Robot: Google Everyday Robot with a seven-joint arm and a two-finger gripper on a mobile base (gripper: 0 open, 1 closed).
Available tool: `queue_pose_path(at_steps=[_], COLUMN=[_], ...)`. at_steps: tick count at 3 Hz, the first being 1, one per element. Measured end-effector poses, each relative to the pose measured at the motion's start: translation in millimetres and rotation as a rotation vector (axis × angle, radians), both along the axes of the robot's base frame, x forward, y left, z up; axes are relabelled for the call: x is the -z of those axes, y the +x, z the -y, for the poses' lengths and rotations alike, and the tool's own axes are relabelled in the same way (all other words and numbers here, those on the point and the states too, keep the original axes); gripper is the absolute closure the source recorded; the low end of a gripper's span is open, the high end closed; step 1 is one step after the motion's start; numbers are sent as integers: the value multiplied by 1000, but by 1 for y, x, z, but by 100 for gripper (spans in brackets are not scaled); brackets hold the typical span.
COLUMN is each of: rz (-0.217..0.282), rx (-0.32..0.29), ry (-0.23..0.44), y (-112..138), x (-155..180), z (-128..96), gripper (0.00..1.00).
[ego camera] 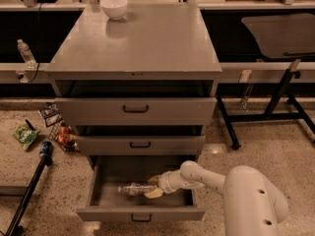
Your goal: Place water bottle into bottom drawer
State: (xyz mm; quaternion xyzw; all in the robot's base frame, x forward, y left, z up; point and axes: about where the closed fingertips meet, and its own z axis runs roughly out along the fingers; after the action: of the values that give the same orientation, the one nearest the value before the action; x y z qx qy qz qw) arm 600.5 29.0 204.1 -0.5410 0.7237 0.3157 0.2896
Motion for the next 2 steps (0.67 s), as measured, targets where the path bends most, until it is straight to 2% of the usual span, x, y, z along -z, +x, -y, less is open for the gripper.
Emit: queue_pose_path(at_steps=[1, 2], rz=[-30, -25], rx=[8, 63], ry=[-8, 7], y=[-6, -9], x=[1, -17], z=[6, 22], gripper=[0, 4])
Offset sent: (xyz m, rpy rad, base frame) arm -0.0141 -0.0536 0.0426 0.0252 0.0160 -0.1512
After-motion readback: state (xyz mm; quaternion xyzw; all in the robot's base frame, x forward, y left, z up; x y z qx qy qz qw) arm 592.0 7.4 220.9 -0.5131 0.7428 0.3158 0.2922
